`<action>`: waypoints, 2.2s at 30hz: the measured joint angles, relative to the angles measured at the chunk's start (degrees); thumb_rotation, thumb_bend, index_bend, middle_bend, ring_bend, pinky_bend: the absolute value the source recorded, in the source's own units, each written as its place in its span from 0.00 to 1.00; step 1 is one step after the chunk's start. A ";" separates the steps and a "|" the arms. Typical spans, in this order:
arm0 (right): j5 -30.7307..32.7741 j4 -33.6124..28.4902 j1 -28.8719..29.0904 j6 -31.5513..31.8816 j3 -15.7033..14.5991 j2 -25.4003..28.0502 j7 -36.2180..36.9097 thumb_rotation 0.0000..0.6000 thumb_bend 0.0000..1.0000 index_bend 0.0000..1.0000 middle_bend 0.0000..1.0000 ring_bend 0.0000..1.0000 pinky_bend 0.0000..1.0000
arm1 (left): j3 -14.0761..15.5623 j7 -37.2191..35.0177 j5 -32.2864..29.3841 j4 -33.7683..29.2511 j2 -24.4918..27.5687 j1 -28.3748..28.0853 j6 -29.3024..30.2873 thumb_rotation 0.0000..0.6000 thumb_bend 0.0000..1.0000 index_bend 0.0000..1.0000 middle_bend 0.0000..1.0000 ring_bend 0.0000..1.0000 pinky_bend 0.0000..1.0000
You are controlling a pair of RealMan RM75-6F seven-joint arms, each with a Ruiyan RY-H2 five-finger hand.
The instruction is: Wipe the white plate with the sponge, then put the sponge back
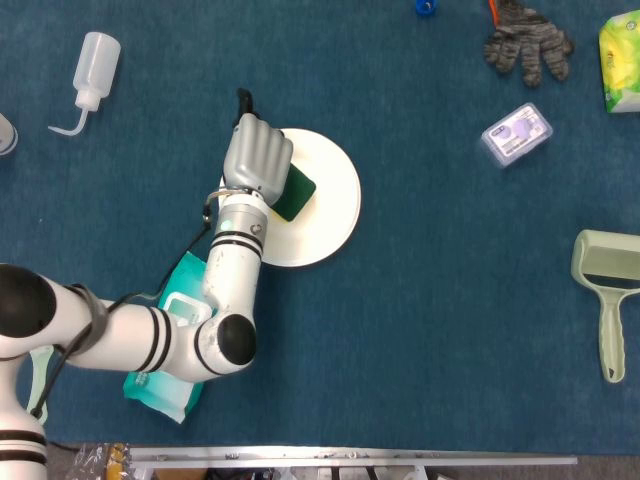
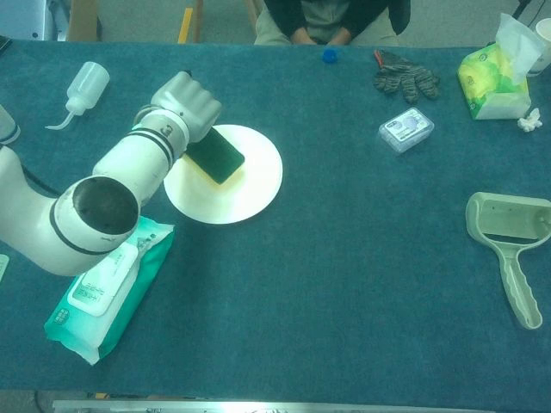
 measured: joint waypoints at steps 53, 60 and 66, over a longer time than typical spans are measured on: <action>0.34 0.72 -1.06 1.01 0.07 0.53 1.37 1.00 0.39 0.39 0.39 0.24 0.45 | -2.66 4.46 -3.47 10.49 -6.50 -1.78 -0.09 1.00 0.30 0.43 0.38 0.30 0.05; 0.35 0.27 -1.08 1.39 0.31 0.65 0.92 1.00 0.39 0.39 0.39 0.24 0.45 | -2.02 3.12 -2.58 11.78 -5.82 -0.31 -0.72 1.00 0.30 0.43 0.38 0.30 0.05; 0.07 -0.54 -1.13 1.69 0.32 0.92 0.22 1.00 0.39 0.39 0.39 0.24 0.45 | -1.12 2.18 -1.34 12.60 -4.92 1.13 -0.63 1.00 0.30 0.43 0.38 0.30 0.05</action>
